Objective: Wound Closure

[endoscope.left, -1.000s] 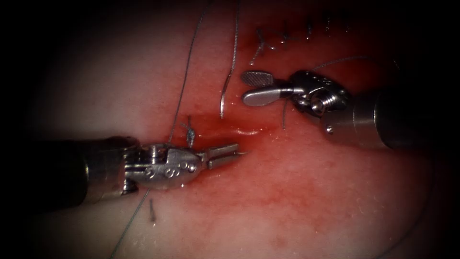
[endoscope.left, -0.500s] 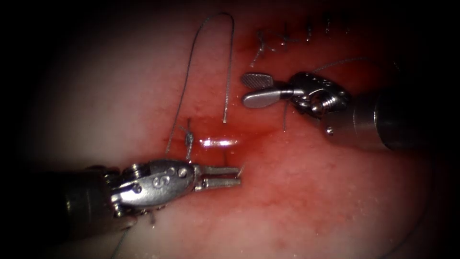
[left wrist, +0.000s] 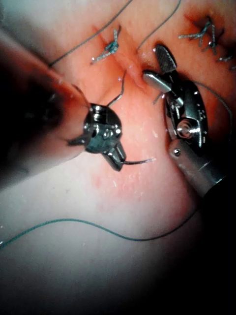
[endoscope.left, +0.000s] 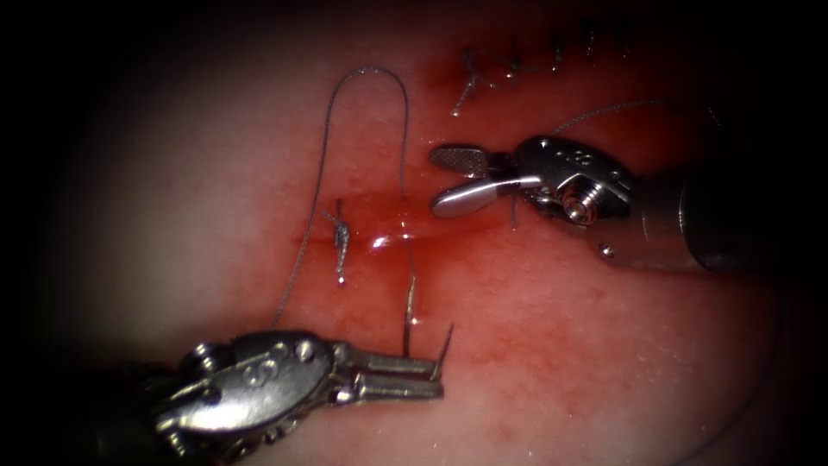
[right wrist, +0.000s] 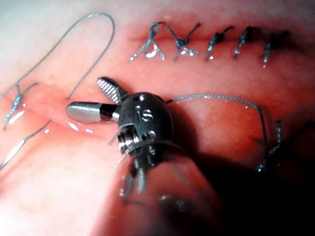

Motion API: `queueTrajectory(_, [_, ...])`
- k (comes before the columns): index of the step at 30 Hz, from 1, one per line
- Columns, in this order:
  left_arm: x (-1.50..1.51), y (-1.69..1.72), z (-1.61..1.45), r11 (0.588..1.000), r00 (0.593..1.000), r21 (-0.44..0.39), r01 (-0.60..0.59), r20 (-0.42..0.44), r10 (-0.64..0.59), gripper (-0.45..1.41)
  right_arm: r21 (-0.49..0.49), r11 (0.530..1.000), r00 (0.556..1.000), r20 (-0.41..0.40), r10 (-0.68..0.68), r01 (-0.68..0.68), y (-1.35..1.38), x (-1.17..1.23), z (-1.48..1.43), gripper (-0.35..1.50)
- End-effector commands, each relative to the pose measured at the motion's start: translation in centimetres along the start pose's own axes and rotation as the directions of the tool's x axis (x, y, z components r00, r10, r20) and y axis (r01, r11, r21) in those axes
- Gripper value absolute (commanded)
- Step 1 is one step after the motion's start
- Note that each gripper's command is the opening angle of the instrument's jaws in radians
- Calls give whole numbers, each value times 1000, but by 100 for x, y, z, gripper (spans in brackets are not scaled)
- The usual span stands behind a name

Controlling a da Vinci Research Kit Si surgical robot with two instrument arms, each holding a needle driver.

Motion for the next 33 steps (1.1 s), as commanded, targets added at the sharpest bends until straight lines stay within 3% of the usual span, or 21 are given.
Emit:
queueTrajectory(1, [2, -5, 3, 998, 999, 27, -48, 0, 48, -45, 3, 1000, 1000, 1, 2, -2, -2, -5, 8, 84])
queueTrajectory(5, [26, -18, -16, 957, 966, 135, -255, -3, 258, -45, 14, 1000, 1000, -19, 14, -14, -4, -3, 5, 52])
queueTrajectory(7, [40, -27, -30, 914, 933, 195, -355, 12, 360, -45, 24, 999, 999, -23, 38, -37, -6, 1, 1, 32])
queueTrajectory(11, [70, -47, -54, 839, 880, 282, -466, 47, 473, -45, 28, 998, 998, -21, 58, -58, -11, 10, -6, 31])
queueTrajectory(15, [97, -66, -72, 794, 850, 327, -512, 61, 523, -45, 33, 997, 997, -16, 77, -76, -17, 19, -10, 32])
queueTrajectory(20, [102, -71, -75, 748, 815, 358, -559, 71, 575, -45, 50, 982, 983, -19, 183, -182, -24, 25, -15, 25])
queueTrajectory(24, [82, -59, -60, 713, 782, 355, -604, 92, 617, -45, 60, 953, 955, -4, 298, -297, -28, 29, -18, 54])
queueTrajectory(26, [69, -54, -51, 695, 763, 352, -627, 102, 638, -45, 62, 925, 927, 6, 376, -375, -31, 33, -20, 79])
queueTrajectory(28, [51, -48, -41, 675, 737, 326, -662, 118, 666, -45, 67, 892, 895, 14, 447, -446, -36, 37, -21, 91])
queueTrajectory(33, [10, -42, -17, 618, 666, 280, -735, 126, 735, -45, 97, 819, 824, 39, 565, -566, -50, 45, -24, 91])
